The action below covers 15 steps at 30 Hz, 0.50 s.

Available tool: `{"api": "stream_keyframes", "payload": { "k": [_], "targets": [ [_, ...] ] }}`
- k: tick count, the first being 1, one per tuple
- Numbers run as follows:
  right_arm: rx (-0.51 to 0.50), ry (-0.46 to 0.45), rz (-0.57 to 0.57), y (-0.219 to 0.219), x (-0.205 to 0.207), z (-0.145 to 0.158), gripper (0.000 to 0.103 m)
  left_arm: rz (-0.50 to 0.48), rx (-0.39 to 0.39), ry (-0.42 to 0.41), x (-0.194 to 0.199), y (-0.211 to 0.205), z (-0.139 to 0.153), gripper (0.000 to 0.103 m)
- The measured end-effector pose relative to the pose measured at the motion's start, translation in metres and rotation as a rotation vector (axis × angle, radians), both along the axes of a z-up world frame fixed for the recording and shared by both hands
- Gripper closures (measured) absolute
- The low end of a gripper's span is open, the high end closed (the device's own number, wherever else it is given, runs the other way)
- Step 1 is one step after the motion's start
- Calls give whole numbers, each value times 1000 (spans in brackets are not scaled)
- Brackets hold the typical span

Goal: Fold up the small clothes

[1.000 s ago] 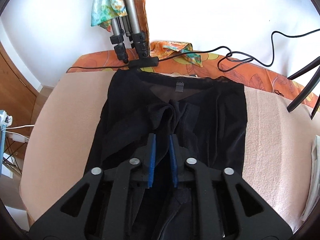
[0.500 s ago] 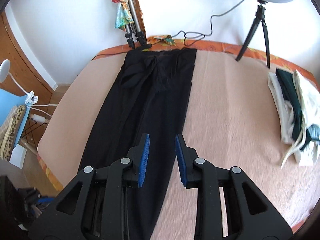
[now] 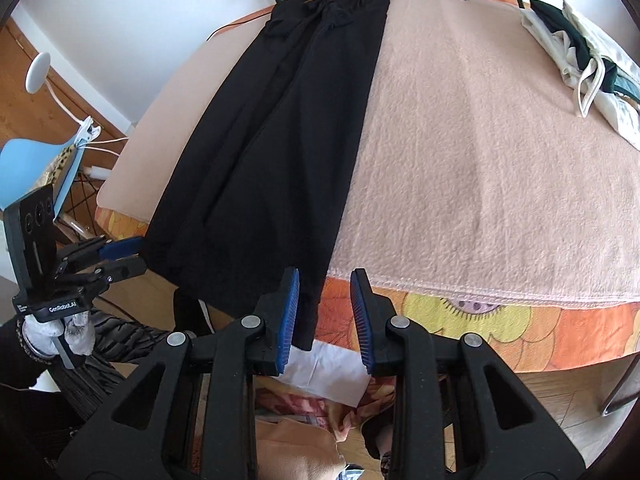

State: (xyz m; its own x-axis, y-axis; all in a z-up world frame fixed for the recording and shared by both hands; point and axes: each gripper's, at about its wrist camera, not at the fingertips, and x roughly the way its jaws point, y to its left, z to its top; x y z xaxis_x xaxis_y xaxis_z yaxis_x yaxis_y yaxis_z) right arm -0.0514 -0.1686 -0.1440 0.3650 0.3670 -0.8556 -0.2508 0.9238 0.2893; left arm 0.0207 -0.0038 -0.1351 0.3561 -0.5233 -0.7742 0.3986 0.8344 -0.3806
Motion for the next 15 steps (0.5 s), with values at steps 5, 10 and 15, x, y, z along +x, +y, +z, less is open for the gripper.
{"api": "stream_keyframes", "payload": {
  "k": [5, 10, 15],
  "targets": [
    [-93, -12, 48, 19, -7, -7, 75, -23, 46, -44, -2, -7, -3, 99],
    [-137, -24, 67, 25, -7, -8, 99, -34, 87, -91, -6, -8, -2, 101],
    [-31, -40, 17, -7, -14, 7, 99, -57, 79, -107, -10, -7, -1, 101]
  ]
}}
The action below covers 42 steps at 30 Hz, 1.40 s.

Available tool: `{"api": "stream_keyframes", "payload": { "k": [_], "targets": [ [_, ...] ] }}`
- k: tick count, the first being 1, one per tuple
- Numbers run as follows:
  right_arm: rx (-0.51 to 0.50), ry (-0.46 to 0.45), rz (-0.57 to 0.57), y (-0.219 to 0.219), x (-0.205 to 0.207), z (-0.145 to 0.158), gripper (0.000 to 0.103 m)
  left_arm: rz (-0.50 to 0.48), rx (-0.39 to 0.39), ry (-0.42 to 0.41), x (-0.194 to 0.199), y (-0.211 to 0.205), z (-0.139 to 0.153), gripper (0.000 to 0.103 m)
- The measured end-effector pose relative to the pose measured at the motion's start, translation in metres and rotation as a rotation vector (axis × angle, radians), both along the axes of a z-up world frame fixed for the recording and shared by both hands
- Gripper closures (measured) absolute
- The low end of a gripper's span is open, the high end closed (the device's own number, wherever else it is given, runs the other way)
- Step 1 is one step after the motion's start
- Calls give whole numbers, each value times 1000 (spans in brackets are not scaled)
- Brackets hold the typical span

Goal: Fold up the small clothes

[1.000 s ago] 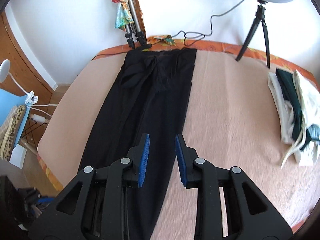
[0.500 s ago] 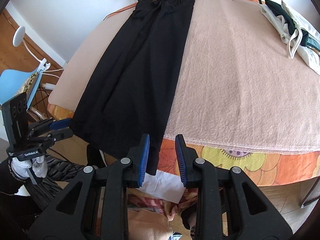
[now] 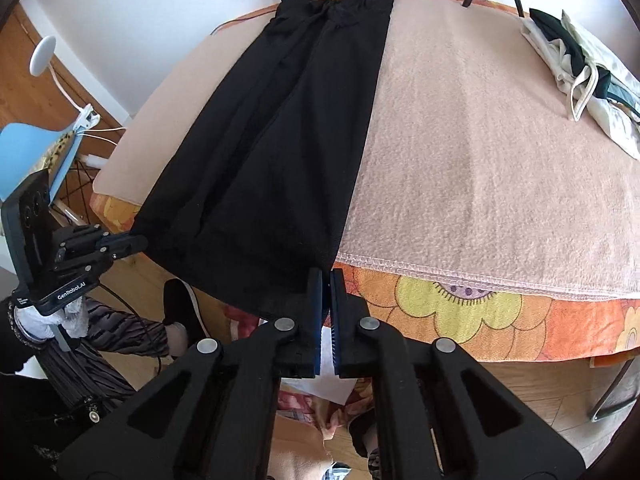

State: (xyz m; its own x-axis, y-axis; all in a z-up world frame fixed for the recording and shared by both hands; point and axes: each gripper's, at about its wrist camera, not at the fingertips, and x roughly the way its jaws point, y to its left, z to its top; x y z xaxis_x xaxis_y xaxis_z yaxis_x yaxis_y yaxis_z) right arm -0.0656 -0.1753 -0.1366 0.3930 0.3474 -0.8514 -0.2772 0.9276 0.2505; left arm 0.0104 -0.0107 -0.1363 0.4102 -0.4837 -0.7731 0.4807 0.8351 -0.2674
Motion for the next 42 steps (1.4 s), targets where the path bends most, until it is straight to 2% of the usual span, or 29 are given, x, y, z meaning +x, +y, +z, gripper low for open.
{"api": "stream_keyframes", "payload": {
  "k": [2, 4, 6, 8, 12, 16, 17, 18, 20, 24, 28, 32, 37, 42],
  "targets": [
    [13, 9, 15, 2, -1, 2, 97, -20, 5, 6, -1, -2, 1, 100],
    [21, 14, 13, 3, -1, 2, 91, -26, 20, -7, -3, -3, 4, 100],
    [39, 27, 1, 0, 1, 0, 69, -16, 33, 0, -3, -3, 8, 86],
    [62, 42, -8, -3, 1, -3, 67, 9, 17, 10, -3, 3, 11, 75],
    [72, 72, -16, -4, 5, -15, 67, 19, -25, 51, 3, 6, 8, 74],
    [62, 79, 11, 2, 5, -21, 69, 3, -29, 79, 6, -1, 1, 76],
    [53, 75, 22, 4, 6, -22, 82, 4, -31, 75, 5, -2, 0, 98],
    [59, 84, 34, 6, 7, -23, 93, 2, -39, 75, 5, -3, 1, 101],
    [70, 87, 28, 4, 8, -24, 96, 9, -58, 62, 5, 0, 5, 101],
    [163, 94, 8, -6, 9, -19, 97, -3, -67, 16, -1, 4, 19, 101],
    [219, 122, -11, -7, 15, -21, 98, -3, -69, 29, 3, 5, 19, 101],
    [273, 95, -24, -8, 20, -8, 98, -4, -91, 3, 8, 5, 32, 101],
    [310, 43, -45, -9, 39, 15, 98, 19, -117, -39, 28, 9, 51, 101],
    [337, 17, -78, -10, 75, 26, 98, 72, -138, -70, 60, 15, 65, 101]
  ]
}}
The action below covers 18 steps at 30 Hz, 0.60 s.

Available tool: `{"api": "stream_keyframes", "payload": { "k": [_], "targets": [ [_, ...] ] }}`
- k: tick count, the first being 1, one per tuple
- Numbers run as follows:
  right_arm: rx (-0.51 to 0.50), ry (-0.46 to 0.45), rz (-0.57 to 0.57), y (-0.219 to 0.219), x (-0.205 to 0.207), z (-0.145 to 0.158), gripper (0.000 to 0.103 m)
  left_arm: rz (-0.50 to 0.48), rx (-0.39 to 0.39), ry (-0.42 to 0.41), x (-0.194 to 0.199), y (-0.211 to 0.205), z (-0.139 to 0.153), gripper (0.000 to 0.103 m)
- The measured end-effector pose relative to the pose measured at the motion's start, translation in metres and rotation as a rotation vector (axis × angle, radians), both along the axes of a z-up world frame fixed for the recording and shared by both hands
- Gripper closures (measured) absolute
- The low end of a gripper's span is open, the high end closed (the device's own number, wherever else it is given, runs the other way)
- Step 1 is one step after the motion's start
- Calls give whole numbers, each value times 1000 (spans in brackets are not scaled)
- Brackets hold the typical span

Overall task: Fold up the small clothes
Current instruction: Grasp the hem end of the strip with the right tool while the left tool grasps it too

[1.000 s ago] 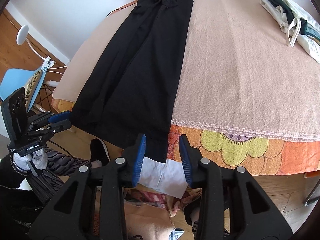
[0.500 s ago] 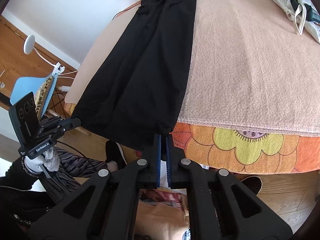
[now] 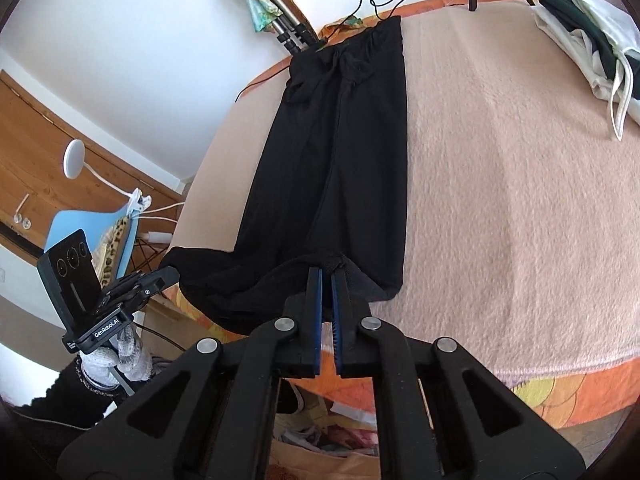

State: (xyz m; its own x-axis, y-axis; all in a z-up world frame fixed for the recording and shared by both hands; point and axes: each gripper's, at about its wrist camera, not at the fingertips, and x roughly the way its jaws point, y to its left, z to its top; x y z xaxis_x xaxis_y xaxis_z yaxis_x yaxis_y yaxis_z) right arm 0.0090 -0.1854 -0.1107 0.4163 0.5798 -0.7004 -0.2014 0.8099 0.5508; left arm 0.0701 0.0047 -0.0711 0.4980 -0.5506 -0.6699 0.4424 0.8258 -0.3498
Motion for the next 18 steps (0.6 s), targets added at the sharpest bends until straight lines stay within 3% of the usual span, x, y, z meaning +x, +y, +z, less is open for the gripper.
{"api": "stream_keyframes", "payload": {
  "k": [9, 18],
  "targets": [
    [6, -2, -53, 5, 81, -7, 98, 45, 27, -6, 63, -6, -3, 101],
    [-24, 56, -90, 2, 133, -34, 98, 83, 52, 77, 114, -4, -37, 101]
  ]
}}
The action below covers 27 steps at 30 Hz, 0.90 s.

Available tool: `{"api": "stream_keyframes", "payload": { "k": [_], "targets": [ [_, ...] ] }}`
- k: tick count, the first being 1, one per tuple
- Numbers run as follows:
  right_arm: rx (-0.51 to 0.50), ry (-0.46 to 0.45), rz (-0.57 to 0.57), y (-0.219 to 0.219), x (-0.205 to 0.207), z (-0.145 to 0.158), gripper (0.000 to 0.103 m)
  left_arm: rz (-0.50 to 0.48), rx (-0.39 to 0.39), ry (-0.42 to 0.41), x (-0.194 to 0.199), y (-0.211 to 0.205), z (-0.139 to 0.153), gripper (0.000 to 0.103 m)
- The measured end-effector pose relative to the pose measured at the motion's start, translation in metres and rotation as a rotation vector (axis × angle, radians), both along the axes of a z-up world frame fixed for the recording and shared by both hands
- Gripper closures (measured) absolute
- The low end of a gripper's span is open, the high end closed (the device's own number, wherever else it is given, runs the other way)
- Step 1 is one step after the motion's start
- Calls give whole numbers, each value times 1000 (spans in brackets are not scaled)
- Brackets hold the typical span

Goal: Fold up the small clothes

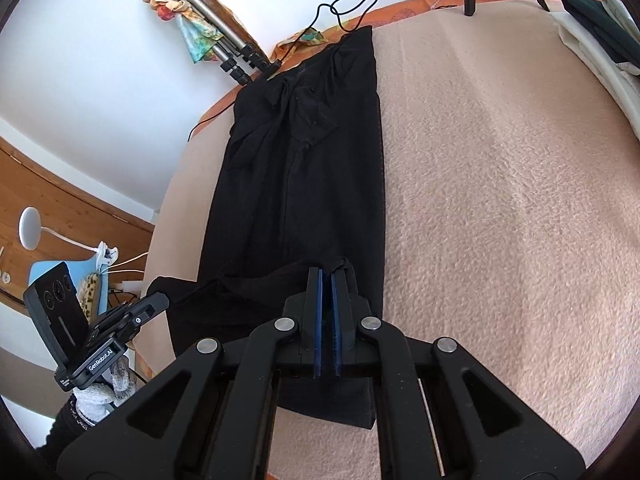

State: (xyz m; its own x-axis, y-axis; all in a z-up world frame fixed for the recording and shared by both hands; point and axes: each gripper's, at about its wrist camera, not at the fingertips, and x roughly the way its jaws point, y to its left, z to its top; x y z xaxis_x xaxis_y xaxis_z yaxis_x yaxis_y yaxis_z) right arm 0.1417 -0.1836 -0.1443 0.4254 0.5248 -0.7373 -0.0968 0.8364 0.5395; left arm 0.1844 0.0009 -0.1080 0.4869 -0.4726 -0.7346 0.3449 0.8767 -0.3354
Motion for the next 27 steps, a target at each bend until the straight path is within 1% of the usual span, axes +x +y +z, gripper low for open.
{"api": "stream_keyframes", "payload": {
  "k": [3, 5, 7, 8, 9, 11, 13, 16, 17, 19, 22, 25, 27],
  "targets": [
    [-12, 23, -11, -2, 8, -9, 98, 4, 6, 23, 9, 0, -11, 101],
    [-14, 33, -17, -3, 11, -14, 98, 15, 13, 26, 13, -1, -13, 100],
    [-24, 34, -13, -3, 13, -15, 97, 24, 23, 49, 18, 1, -14, 93],
    [-33, 33, -14, -4, 13, -13, 93, 34, 28, 55, 19, 3, -13, 91],
    [-52, 24, -16, -5, 12, -10, 81, 43, 29, 49, 19, 6, -11, 89],
    [-89, -22, -14, -6, 6, 2, 70, 57, 26, 20, 14, 15, -2, 88],
    [-114, -73, 15, -4, -4, 14, 70, 31, 19, -10, 5, 19, 6, 88],
    [-105, -109, 125, 7, -19, 23, 71, -40, 25, -32, -9, 12, 10, 88],
    [-100, -110, 167, 14, -23, 22, 75, -70, 33, -28, -13, 7, 9, 88],
    [-108, -102, 243, 28, -29, 16, 81, -106, 59, -7, -15, -3, 1, 88],
    [-156, -80, 324, 48, -33, 1, 83, -135, 87, 39, -12, -15, -14, 88],
    [-173, -46, 362, 60, -28, -14, 84, -138, 85, 77, -3, -19, -25, 88],
    [-174, -50, 360, 62, -23, -15, 85, -116, 84, 92, 4, -19, -30, 88]
  ]
}}
